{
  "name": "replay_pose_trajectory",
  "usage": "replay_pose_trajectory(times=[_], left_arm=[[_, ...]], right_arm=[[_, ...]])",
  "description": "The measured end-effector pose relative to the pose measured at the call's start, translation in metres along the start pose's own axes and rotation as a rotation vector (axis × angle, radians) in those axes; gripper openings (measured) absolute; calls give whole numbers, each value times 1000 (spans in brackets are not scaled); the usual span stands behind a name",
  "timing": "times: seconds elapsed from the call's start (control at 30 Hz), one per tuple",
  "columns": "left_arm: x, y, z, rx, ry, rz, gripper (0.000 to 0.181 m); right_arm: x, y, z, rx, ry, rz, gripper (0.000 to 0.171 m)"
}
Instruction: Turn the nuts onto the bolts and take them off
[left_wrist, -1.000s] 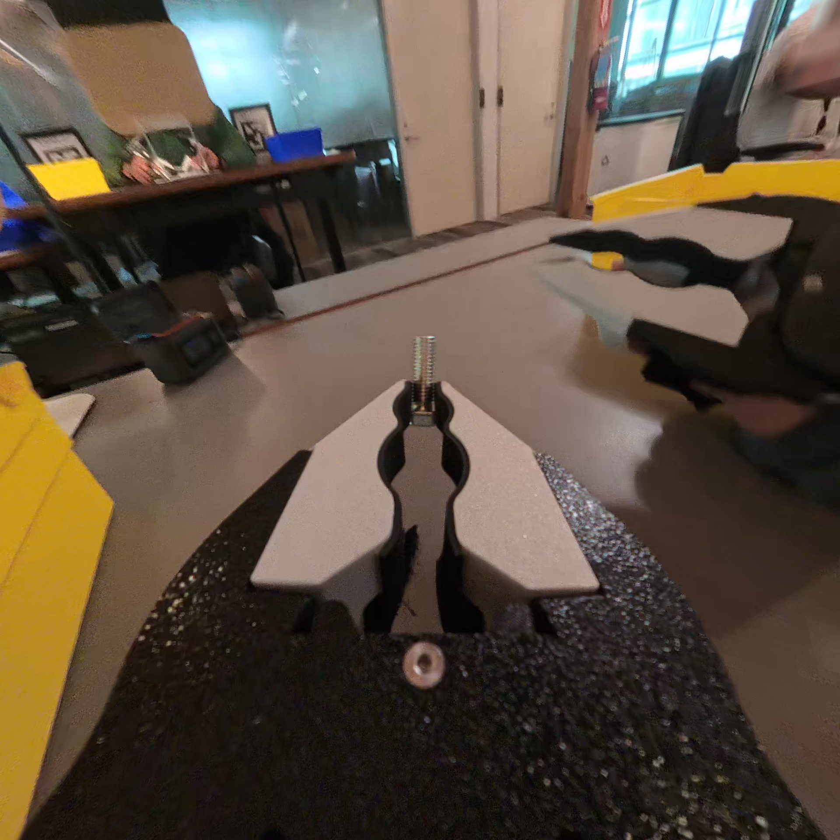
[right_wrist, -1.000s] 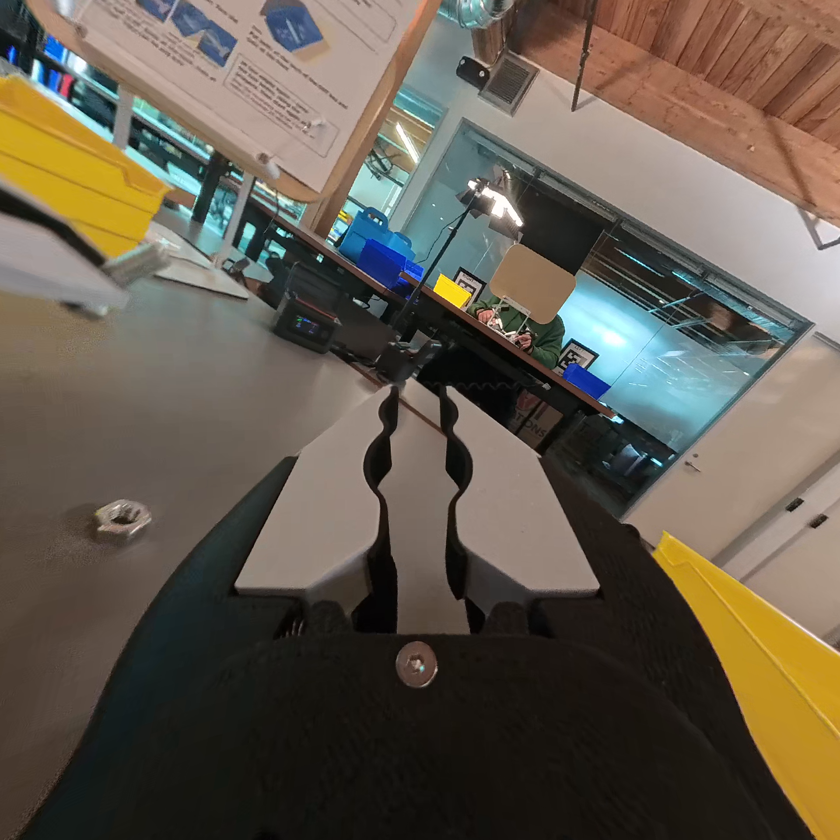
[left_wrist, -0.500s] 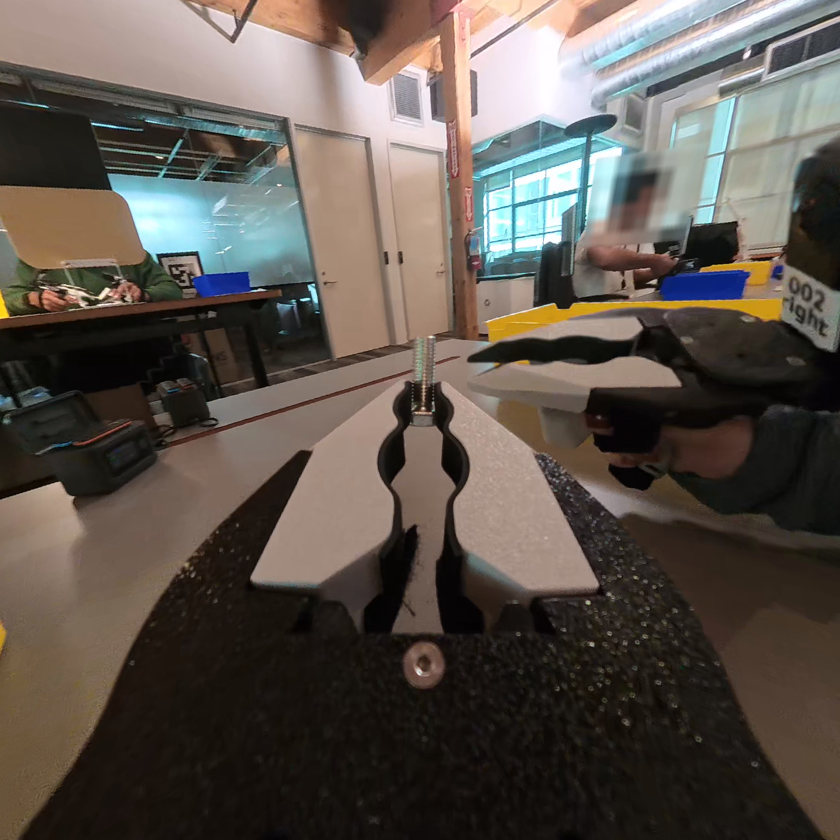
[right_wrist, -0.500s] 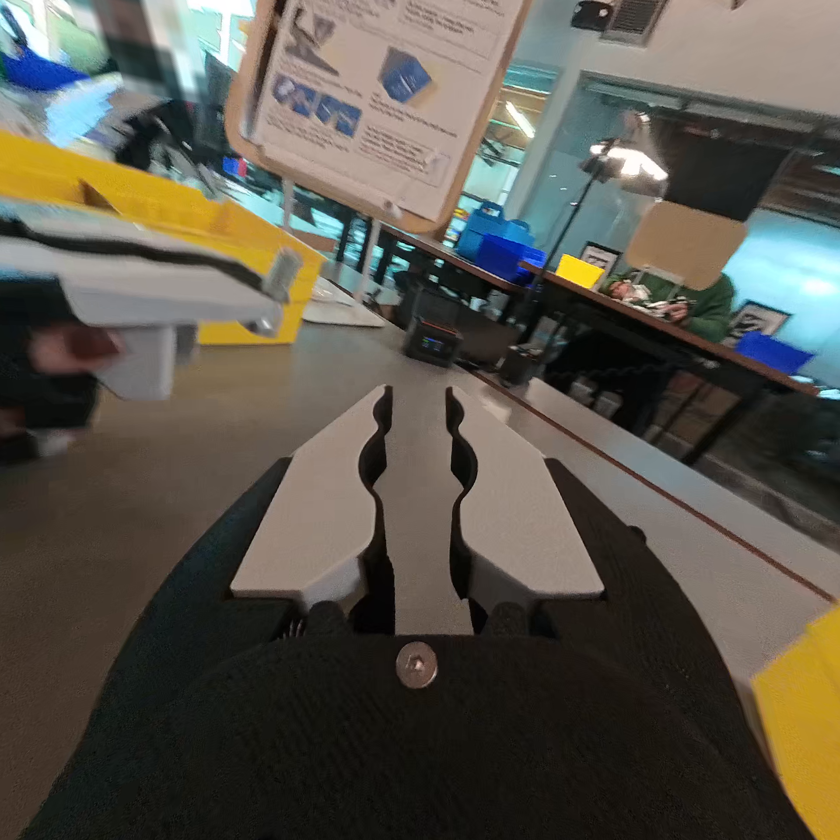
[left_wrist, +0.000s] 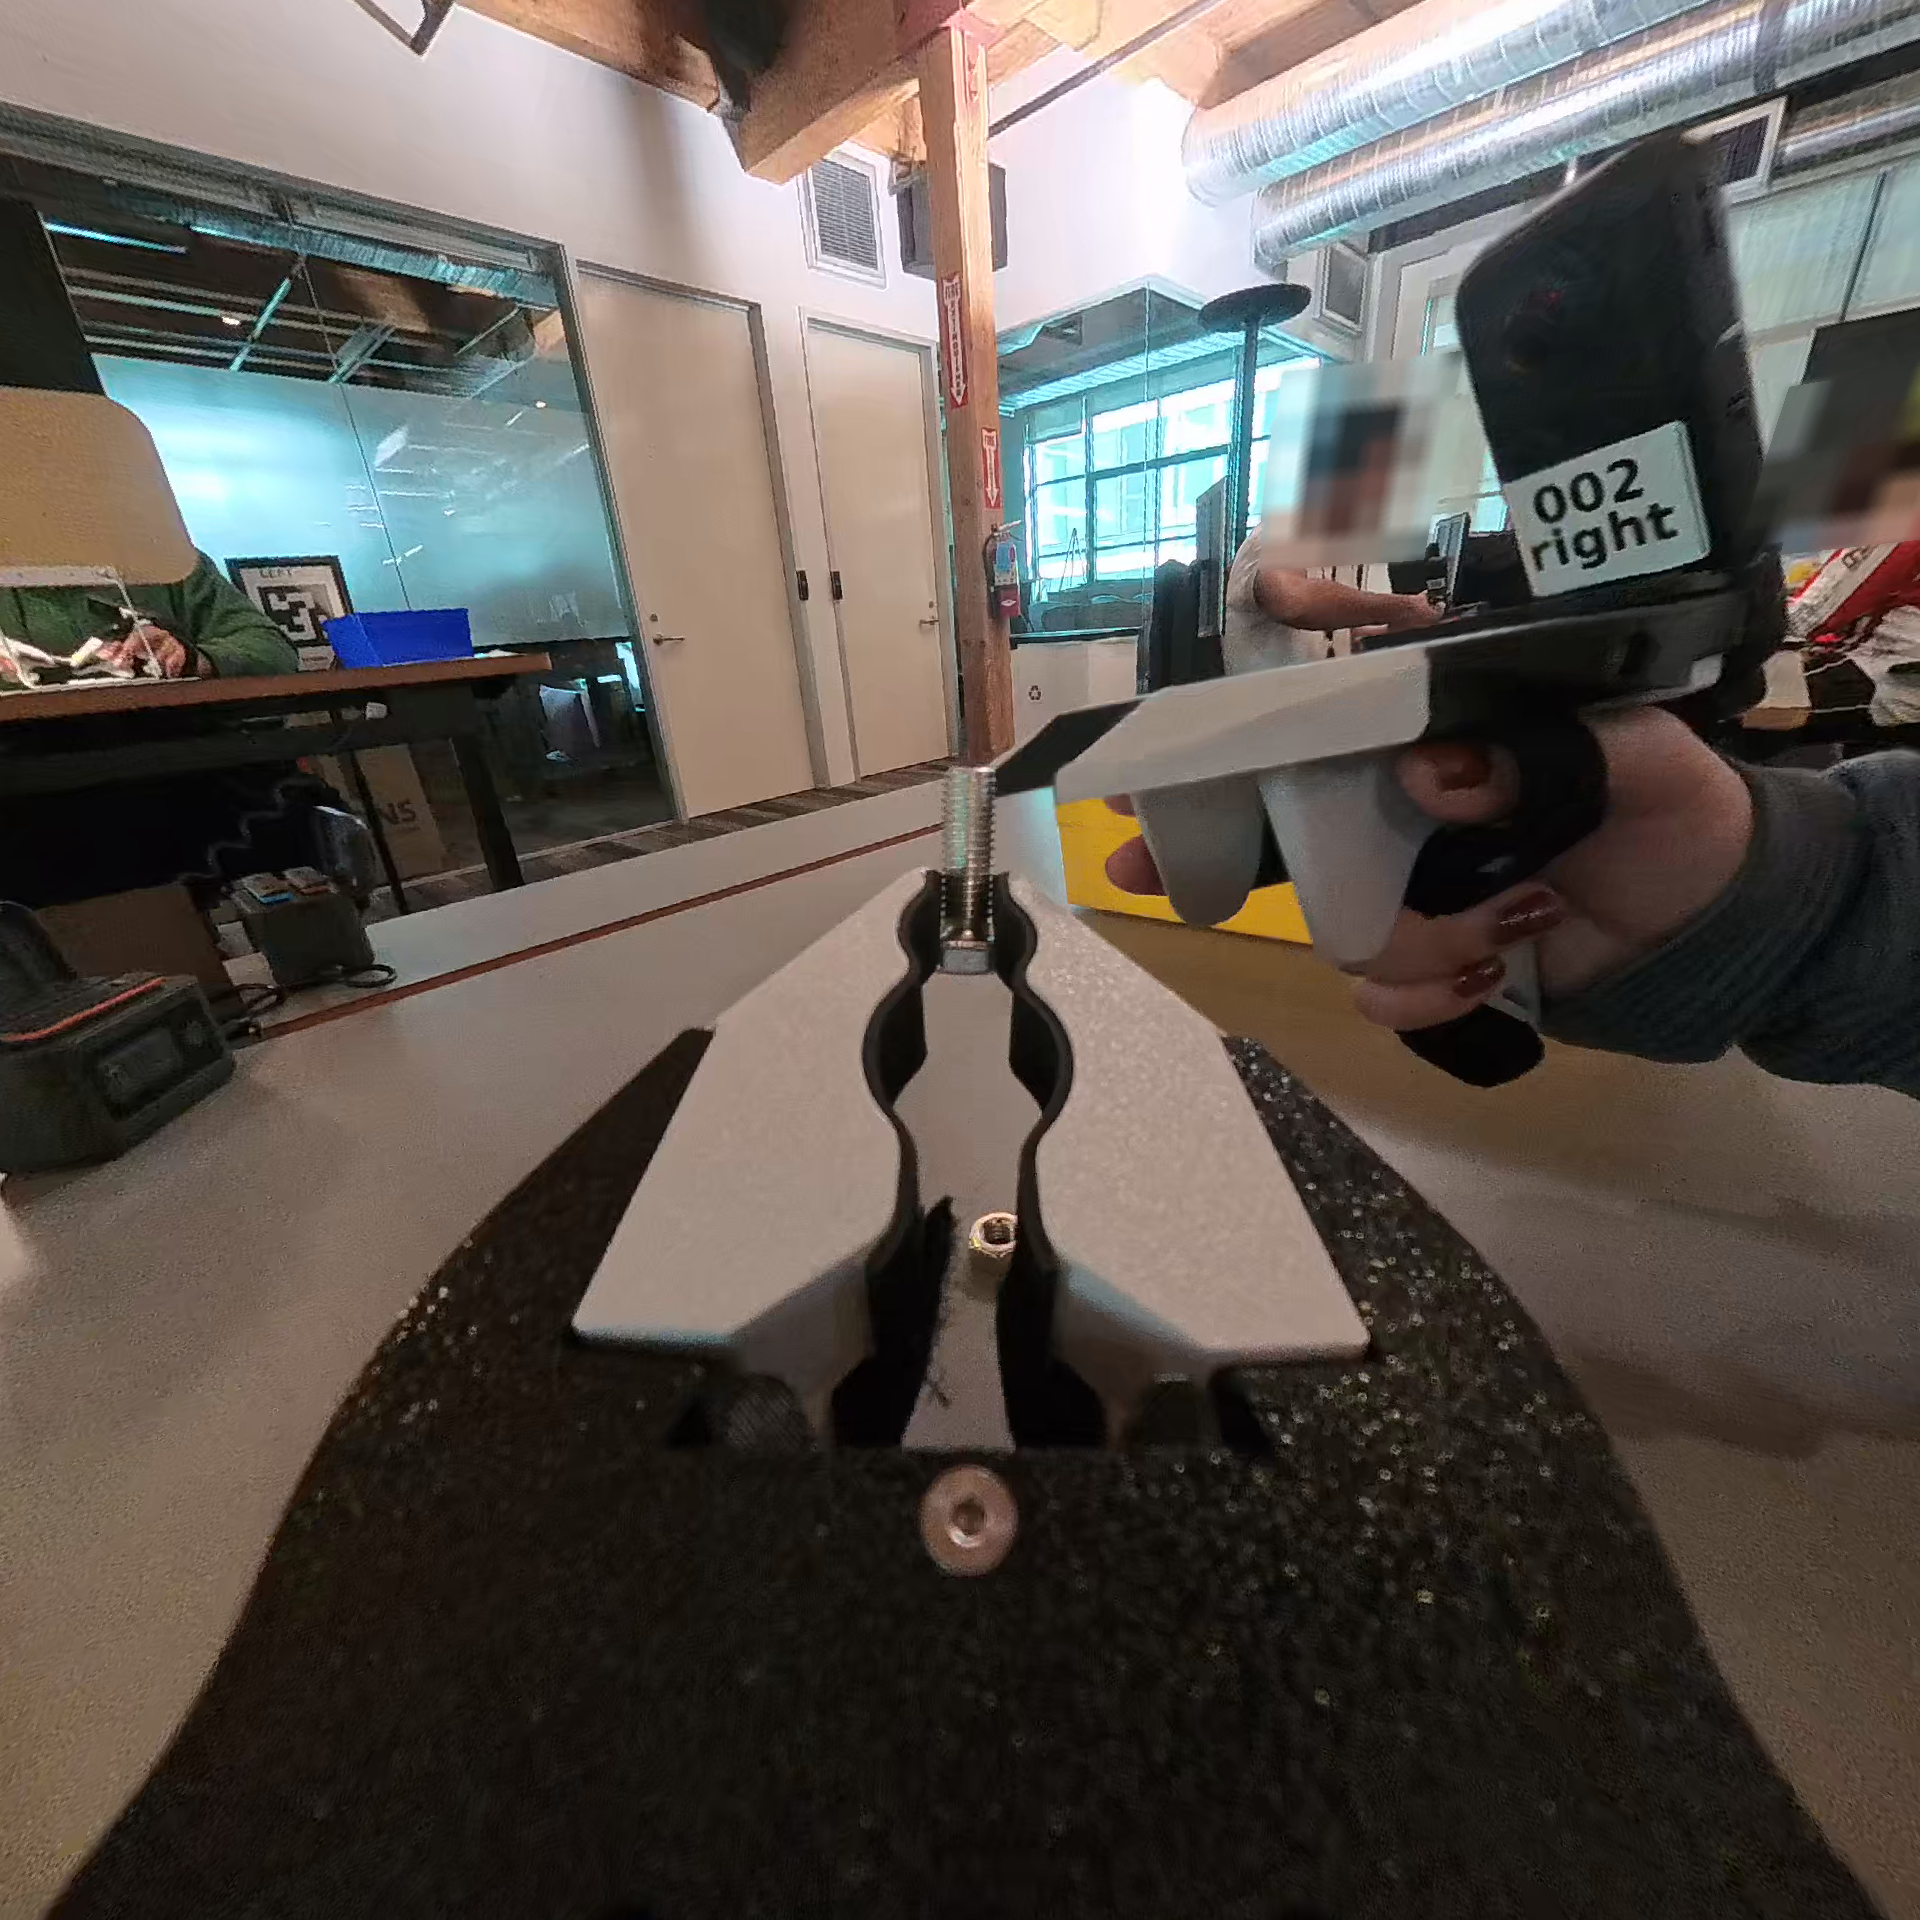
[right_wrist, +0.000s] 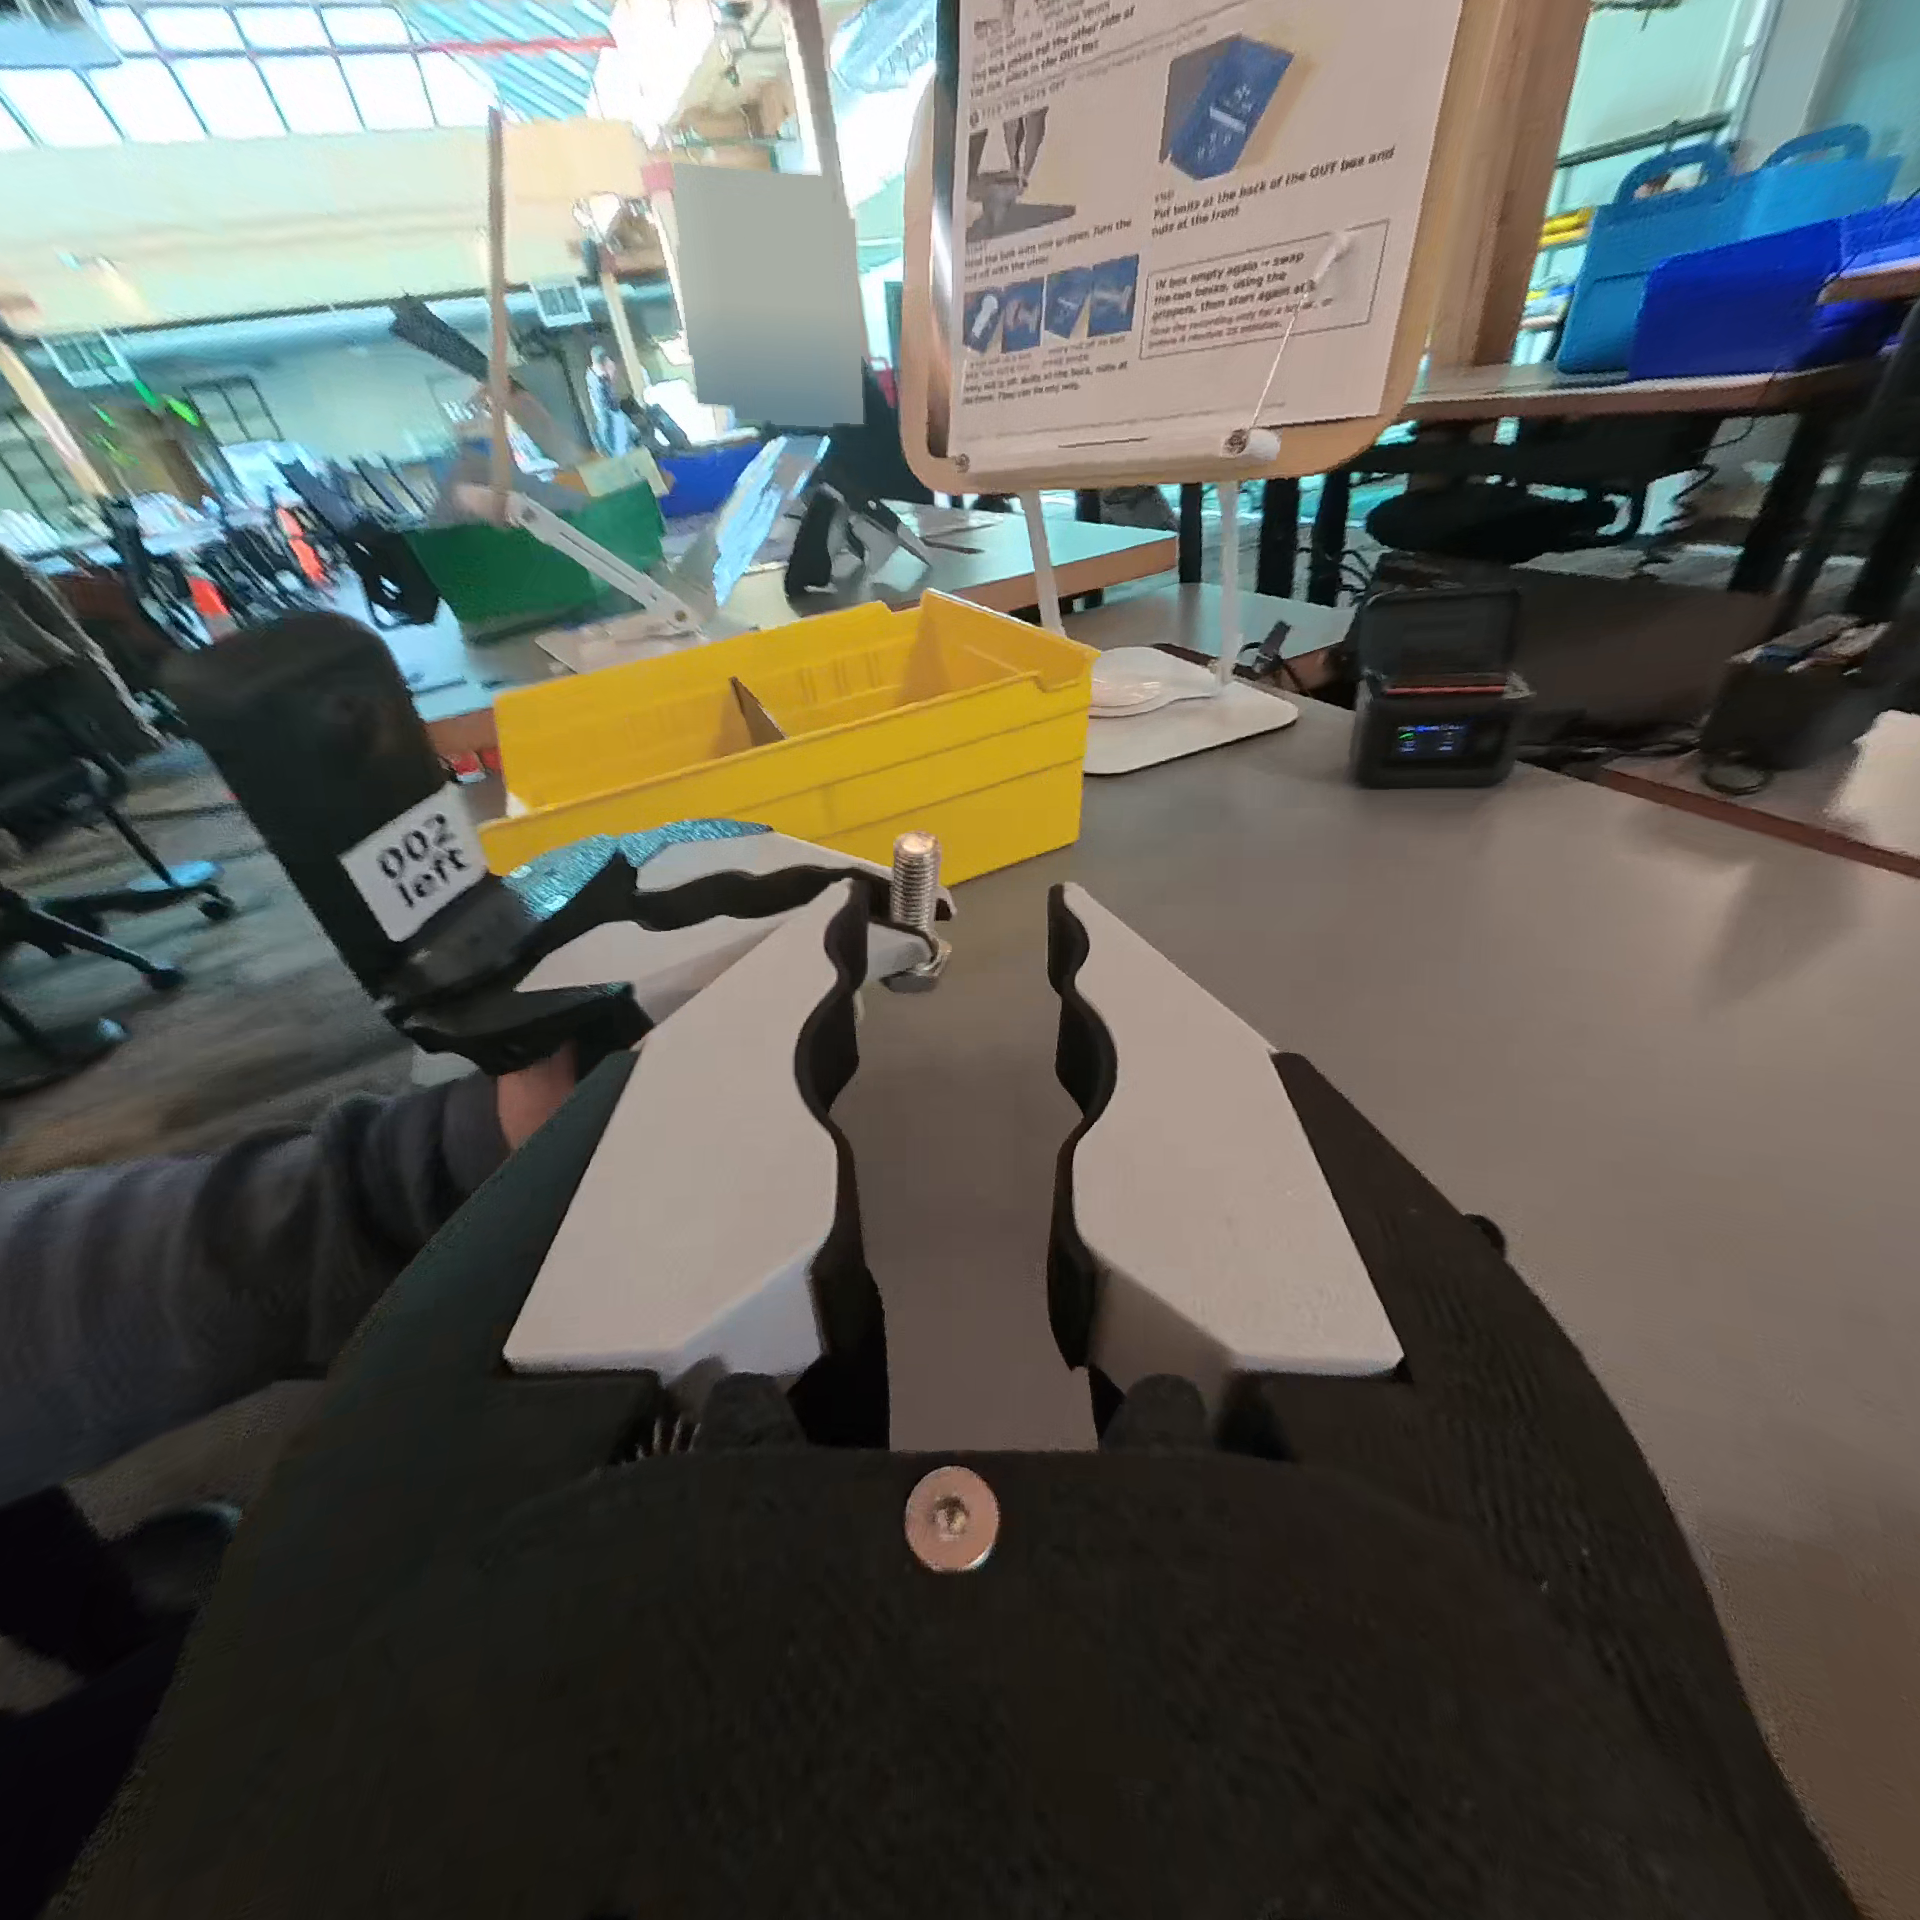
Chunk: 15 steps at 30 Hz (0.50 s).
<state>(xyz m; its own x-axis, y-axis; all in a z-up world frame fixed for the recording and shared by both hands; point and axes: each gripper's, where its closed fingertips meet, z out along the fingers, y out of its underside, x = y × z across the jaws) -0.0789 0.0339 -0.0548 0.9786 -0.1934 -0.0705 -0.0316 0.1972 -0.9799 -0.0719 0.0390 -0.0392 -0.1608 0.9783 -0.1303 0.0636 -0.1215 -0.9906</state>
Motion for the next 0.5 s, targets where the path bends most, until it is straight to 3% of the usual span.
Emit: replay_pose_trajectory(times=[0.33,0.5], left_arm=[[9,0,0,1,50,-5,7],[14,-3,-1,23,90,-27,7]], right_arm=[[-9,5,8,-67,-96,142,27],[-7,6,13,-77,-42,139,26]])
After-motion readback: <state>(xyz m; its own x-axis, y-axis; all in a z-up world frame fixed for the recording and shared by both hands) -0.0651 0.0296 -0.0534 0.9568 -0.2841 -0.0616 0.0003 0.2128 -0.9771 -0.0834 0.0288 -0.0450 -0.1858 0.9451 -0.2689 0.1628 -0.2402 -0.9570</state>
